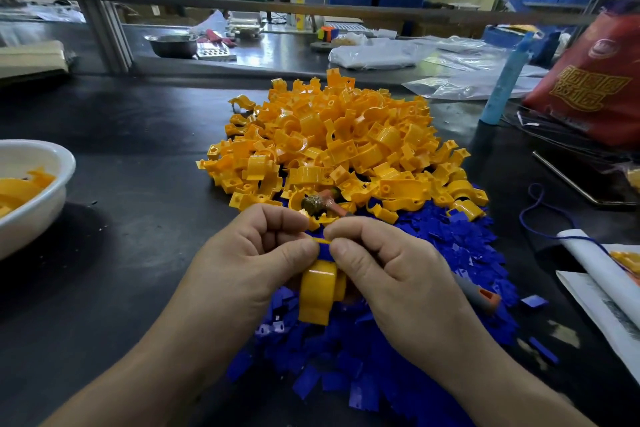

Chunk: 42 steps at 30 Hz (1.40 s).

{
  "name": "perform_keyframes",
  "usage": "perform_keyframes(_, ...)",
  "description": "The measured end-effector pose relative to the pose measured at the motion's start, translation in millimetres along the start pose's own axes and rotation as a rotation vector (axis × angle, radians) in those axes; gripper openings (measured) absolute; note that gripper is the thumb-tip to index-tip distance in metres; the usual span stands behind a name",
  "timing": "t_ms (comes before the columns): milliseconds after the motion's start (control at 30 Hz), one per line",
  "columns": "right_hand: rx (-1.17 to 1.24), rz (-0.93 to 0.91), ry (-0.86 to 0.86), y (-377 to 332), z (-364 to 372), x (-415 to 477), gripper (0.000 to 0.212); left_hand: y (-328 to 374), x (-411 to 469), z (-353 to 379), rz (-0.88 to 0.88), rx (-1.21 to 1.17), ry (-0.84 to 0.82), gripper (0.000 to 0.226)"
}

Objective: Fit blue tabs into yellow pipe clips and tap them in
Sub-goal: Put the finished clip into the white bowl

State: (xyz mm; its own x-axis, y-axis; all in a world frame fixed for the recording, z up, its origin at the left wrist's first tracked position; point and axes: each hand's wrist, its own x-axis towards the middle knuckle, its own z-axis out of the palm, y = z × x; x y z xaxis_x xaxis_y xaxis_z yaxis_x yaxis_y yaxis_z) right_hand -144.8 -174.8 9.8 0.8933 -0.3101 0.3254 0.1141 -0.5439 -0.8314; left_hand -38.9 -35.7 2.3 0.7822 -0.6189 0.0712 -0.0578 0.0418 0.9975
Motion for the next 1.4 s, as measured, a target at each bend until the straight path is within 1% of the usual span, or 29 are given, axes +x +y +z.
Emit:
perform_keyframes(33, -0.134, -0.032, 0.035, 3, -3, 2, 0.023, 2, 2, -4, 0.003, 0.045, 0.038, 0.027)
perform_keyframes(100, -0.462, -0.102, 0.141, 12, -13, 5, 0.037, 2, 9, -21, -0.003, 0.155, 0.168, 0.018)
perform_keyframes(133, -0.612, -0.099, 0.170, 16, -19, 7, 0.041, 0, 13, -32, -0.017, 0.218, 0.236, 0.013)
perform_keyframes(167, -0.748, -0.054, 0.162, 20, -25, 8, 0.043, -2, 18, -44, -0.038, 0.285, 0.293, 0.009)
perform_keyframes(200, -0.873, 0.019, 0.118, 24, -29, 9, 0.045, -7, 21, -54, -0.061, 0.344, 0.335, 0.007)
perform_keyframes(267, -1.016, 0.148, -0.010, 32, -33, 10, 0.047, -17, 27, -66, -0.088, 0.436, 0.383, 0.006)
perform_keyframes(333, -1.025, 0.187, -0.074, 36, -32, 10, 0.044, -25, 31, -68, -0.100, 0.530, 0.395, 0.008)
perform_keyframes(467, -1.043, 0.157, -0.050, 39, -32, 11, 0.035, -26, 33, -68, -0.082, 0.695, 0.375, 0.013)
perform_keyframes(567, -1.040, 0.156, -0.050, 39, -36, 11, 0.027, -22, 31, -70, -0.117, 0.858, 0.285, 0.016)
perform_keyframes(633, -1.012, 0.141, -0.047, 39, -39, 11, 0.022, -17, 29, -73, -0.186, 0.959, 0.224, 0.029)
perform_keyframes(700, -0.893, 0.135, -0.033, 34, -40, 10, 0.018, -11, 26, -74, -0.237, 1.092, 0.173, 0.050)
perform_keyframes(733, -0.792, 0.139, -0.020, 31, -39, 10, 0.016, -9, 25, -72, -0.245, 1.166, 0.159, 0.054)
perform_keyframes(800, -0.535, 0.153, -0.006, 20, -34, 10, 0.015, -8, 23, -68, -0.240, 1.275, 0.148, 0.049)
perform_keyframes(867, -0.262, 0.214, -0.042, 6, -26, 8, 0.020, -10, 21, -64, -0.206, 1.337, 0.146, 0.036)
perform_keyframes(900, -0.188, 0.237, -0.082, 1, -21, 7, 0.021, -11, 21, -63, -0.182, 1.357, 0.149, 0.031)
perform_keyframes(933, -0.168, 0.245, -0.132, -2, -18, 6, 0.022, -12, 21, -62, -0.163, 1.368, 0.152, 0.029)
perform_keyframes(1000, -0.211, 0.230, -0.225, -6, -14, 4, 0.022, -13, 22, -64, -0.144, 1.392, 0.151, 0.029)
perform_keyframes(1067, -0.262, 0.199, -0.276, -9, -12, 4, 0.022, -15, 22, -65, -0.136, 1.433, 0.142, 0.033)
perform_keyframes(1167, -0.318, 0.121, -0.272, -12, -9, 3, 0.021, -17, 24, -68, -0.125, 1.479, 0.136, 0.035)
perform_keyframes(1300, -0.460, 0.013, -0.254, -10, -5, 1, 0.017, -16, 27, -74, -0.178, 1.498, 0.074, 0.035)
perform_keyframes(1400, -0.505, 0.003, -0.267, -11, -2, -1, 0.024, -15, 28, -75, -0.179, 1.538, 0.041, 0.035)
